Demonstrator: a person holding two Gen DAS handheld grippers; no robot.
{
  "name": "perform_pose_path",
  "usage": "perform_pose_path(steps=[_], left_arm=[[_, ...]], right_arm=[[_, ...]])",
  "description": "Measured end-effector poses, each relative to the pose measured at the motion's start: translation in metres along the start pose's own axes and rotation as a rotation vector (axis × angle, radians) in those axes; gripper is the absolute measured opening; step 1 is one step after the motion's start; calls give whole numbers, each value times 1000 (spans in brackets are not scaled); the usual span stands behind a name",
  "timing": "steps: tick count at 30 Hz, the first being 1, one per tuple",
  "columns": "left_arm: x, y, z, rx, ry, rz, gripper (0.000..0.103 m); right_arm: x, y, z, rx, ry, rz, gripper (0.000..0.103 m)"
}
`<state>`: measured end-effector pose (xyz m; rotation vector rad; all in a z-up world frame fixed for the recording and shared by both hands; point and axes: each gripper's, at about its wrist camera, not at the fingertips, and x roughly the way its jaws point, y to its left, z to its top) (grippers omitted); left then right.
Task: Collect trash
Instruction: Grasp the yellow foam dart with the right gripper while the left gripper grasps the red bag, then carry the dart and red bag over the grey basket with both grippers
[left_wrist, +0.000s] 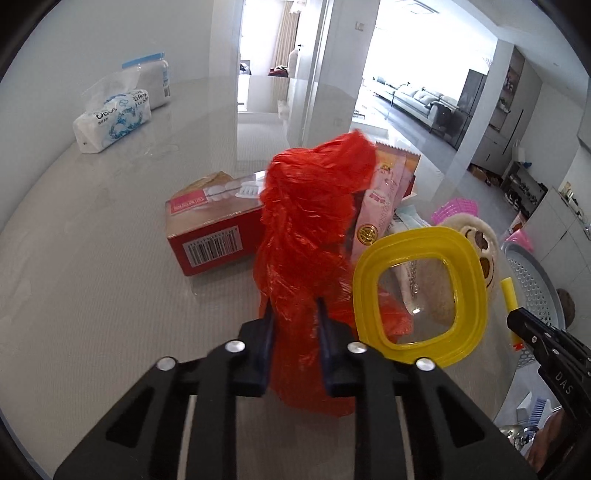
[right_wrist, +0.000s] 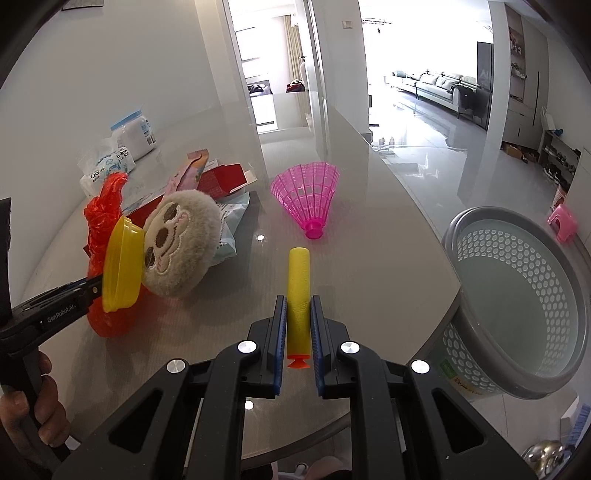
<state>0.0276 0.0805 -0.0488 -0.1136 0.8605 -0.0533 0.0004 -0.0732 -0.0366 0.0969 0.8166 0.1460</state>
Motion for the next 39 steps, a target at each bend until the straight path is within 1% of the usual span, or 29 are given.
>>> perform_pose_path(steps=[4,11,15,21,26,39], left_arm=[[-10,0,2,20,-42,40,13],[-35,7,10,24,-123,90,12],[-47,11,13,18,-156,117,12],[-58,15,15,17,-183,135,12],[-64,11,15,33,-192,118,12],[-74,-26,17,98,-207,25,12]], right_arm=[[0,-1,-1,3,0,0,13],[-2,-1,-1,7,-5,4,13],[-2,0,-1,7,-6,5,13],[-5,-3,-3,16,-9,10,13],[-5,-3,-4,18,-12,13,13],[-18,-23,-8,61,-49,18,13]])
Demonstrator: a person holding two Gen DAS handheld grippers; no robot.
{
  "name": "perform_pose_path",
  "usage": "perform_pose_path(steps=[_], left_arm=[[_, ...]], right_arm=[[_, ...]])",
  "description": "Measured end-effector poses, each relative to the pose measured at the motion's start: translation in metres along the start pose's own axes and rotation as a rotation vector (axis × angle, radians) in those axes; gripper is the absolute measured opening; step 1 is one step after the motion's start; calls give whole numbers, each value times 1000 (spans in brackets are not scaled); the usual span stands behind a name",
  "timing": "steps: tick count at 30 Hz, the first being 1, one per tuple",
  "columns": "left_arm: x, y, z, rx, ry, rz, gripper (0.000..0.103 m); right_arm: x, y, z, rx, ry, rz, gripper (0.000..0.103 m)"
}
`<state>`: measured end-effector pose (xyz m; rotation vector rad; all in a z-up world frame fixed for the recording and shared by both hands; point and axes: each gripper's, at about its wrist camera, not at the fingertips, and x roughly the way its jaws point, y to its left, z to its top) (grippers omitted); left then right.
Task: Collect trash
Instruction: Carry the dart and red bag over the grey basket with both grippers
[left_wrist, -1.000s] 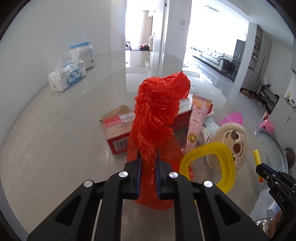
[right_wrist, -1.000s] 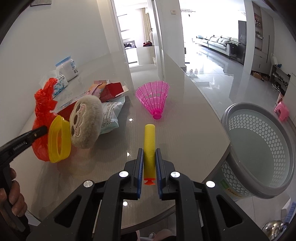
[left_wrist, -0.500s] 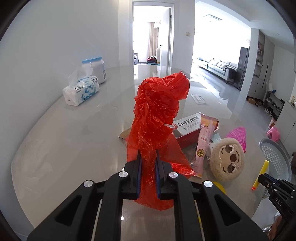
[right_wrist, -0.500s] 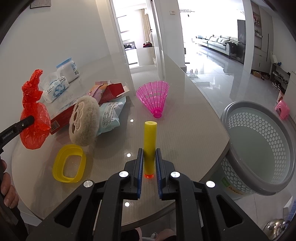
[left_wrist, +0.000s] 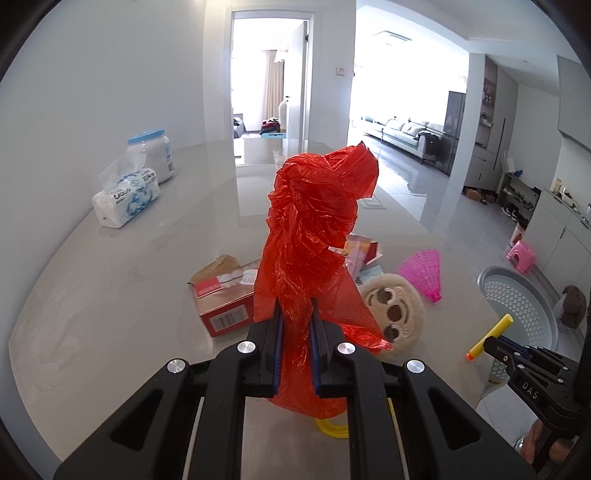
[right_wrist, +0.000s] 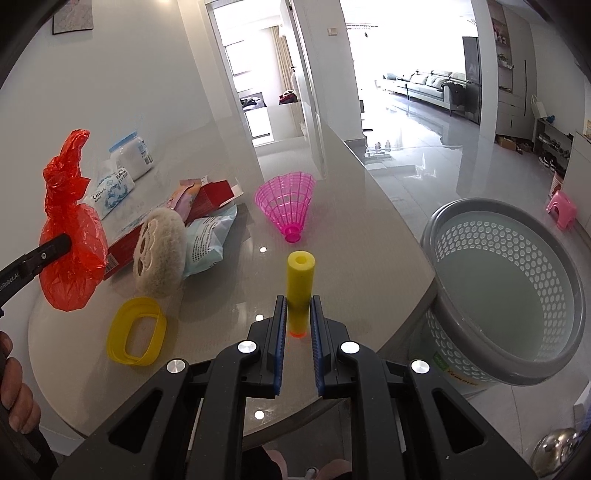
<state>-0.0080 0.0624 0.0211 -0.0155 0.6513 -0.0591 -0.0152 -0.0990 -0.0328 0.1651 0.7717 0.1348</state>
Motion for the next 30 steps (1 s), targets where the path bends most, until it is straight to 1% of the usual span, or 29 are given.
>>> perform_pose_path(steps=[8,14,17,22,27,30], left_arm=[[-4,-19,1,38,-12,-35,12],[-3,-47,5,85,-15,-98,12],[-1,-71,7,114,-16,-149,12],[11,-119,9,176,-5,-241,12],[35,-171,8,236,42,-327,12],[47,-201,6,276,60,-359,12]], right_arm=[[-9,-3,-1,5,-24,2,13],[-26,-18,2,20,-55,-18,13],[-36,-33,4,33,-75,-44,13],[-48,-71,3,67,-88,-112,13],[-52,-115,0,110,-89,-184,13],[-50,-138,-1,134,-88,-220,13]])
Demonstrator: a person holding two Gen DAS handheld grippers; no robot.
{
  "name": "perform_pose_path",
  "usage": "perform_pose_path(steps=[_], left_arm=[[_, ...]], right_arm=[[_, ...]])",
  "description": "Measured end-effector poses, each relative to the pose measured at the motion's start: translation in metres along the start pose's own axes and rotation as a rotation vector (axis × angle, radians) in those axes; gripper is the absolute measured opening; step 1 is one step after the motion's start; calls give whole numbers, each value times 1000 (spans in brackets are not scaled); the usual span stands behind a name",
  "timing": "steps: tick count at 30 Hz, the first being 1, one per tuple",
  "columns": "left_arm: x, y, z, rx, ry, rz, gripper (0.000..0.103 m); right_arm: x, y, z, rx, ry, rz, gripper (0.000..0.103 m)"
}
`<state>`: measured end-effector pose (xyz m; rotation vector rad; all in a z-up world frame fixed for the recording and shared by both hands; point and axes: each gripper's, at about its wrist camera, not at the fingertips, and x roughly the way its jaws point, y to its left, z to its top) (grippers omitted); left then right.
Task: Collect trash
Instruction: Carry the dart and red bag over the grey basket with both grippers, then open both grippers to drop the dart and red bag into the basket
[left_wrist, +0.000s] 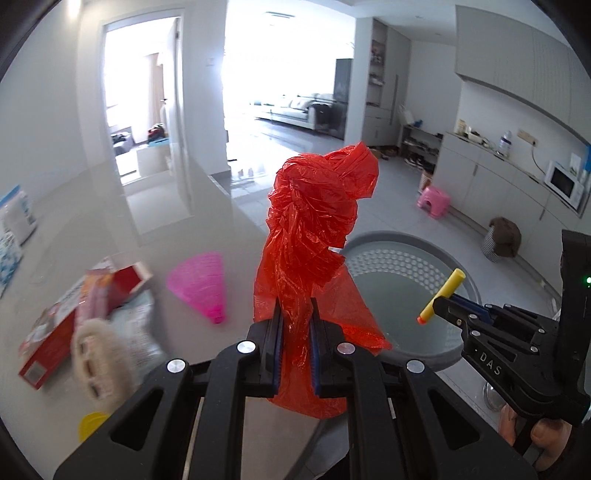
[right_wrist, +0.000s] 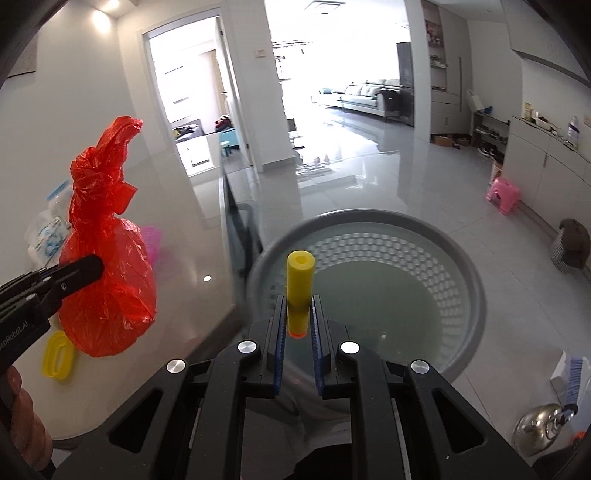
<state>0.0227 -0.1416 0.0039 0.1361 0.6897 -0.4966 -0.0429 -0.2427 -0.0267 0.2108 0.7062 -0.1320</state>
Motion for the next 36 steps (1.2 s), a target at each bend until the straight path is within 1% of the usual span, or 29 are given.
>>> perform_pose_path(steps=[5,9,13,18,23,27,29,30,31,32,33,34,36], left_arm=[[35,-34,7,34,47,-73,12],[66,-49,9,44,102,-111,12],[94,-56,9,53,146,-126,12],[120,-61,8,40,204,-150,12],[128,-63,10,50,222,-143,13],[133,-62,12,31,229,-148,16],[134,-62,12,28,230,-144,21],[135,-61,13,26,229,-141,26],[135,-61,13,24,226,-138,34],[135,-62,13,22,222,-135,39],[134,-61,14,18,215,-131,49],[131,-61,14,15,207,-126,56],[127,-60,15,15,193,-115,56]], right_arm=[[11,-29,2,32,2,-37,13],[22,-48,5,64,9,-43,13],[38,-59,6,82,38,-47,13],[58,-68,5,88,77,-51,13],[71,-78,6,109,104,-48,13],[78,-84,11,122,113,-38,13],[79,-83,10,124,118,-41,13],[81,-85,11,124,121,-42,14],[82,-86,11,124,122,-44,20],[83,-86,12,125,121,-48,26],[82,-86,13,127,115,-50,45],[82,-88,13,130,106,-50,57],[79,-88,14,130,84,-59,57]])
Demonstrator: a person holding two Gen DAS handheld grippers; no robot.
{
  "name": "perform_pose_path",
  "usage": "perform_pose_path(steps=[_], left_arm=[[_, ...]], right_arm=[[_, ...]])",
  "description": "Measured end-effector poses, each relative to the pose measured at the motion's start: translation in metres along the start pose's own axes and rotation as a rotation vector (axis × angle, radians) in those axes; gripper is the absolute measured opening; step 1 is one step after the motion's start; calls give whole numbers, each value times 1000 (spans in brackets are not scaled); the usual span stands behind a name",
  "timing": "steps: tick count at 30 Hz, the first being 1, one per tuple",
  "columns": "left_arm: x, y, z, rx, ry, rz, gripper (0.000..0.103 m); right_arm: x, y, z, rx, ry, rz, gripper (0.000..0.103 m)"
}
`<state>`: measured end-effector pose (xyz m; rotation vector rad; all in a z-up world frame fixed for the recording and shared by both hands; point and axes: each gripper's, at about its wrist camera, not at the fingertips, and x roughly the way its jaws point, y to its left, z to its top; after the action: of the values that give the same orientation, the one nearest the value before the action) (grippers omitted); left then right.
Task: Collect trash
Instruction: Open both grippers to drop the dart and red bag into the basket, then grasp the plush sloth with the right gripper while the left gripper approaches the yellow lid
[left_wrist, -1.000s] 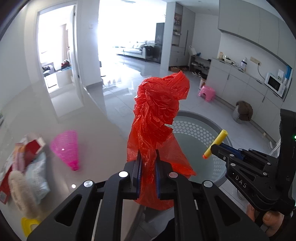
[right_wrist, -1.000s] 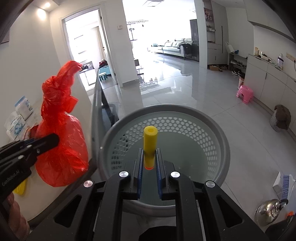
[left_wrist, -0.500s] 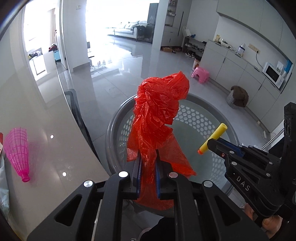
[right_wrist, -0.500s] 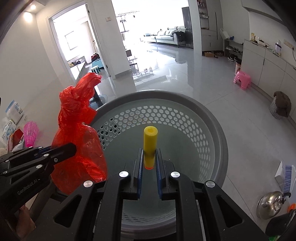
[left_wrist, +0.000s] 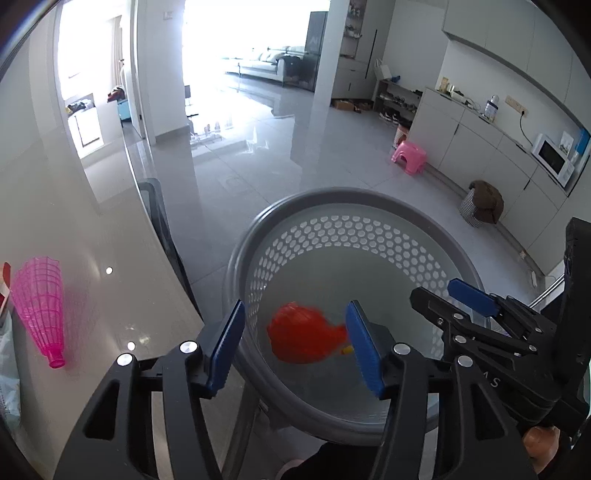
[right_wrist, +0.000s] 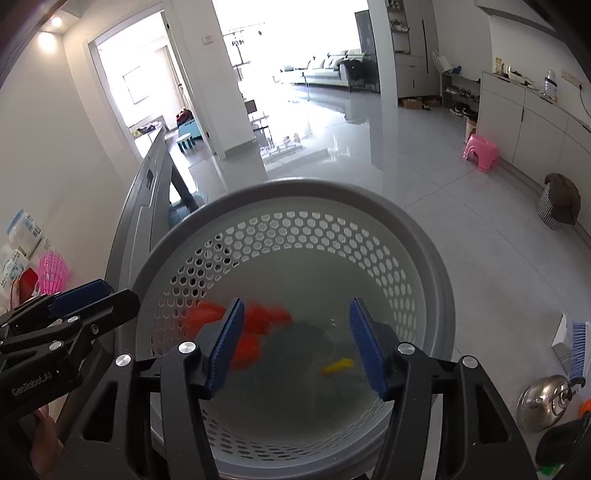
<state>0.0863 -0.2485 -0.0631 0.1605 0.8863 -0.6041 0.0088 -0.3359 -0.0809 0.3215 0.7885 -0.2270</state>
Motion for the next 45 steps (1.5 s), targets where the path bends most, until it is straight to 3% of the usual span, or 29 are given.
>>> perform_pose_path(steps=[6,9,17,24,30,37,45], left_arm=[[-2,2,1,2,2,13,56],[-6,6,-1,-4,1,25,66],[-26,14,-10,-18,-35,54,73],[-61,26,-16,-48,-94,62,84],[-98,46,-28,-84,-154,97,92],[-145,79,-48,-137,-196,173,97],[-201,129,-86,-212,-261,326,97]], right_arm=[[3,-1,-1,3,6,-8,57],[-1,2,-6,4,5,-6,57],[-10,6,-17,20,8,13,57],[-29,19,-24,23,-6,28,61],[-61,45,-32,9,-73,46,65],[-89,92,-43,-40,-130,85,69],[-108,153,-58,-122,-144,152,71]])
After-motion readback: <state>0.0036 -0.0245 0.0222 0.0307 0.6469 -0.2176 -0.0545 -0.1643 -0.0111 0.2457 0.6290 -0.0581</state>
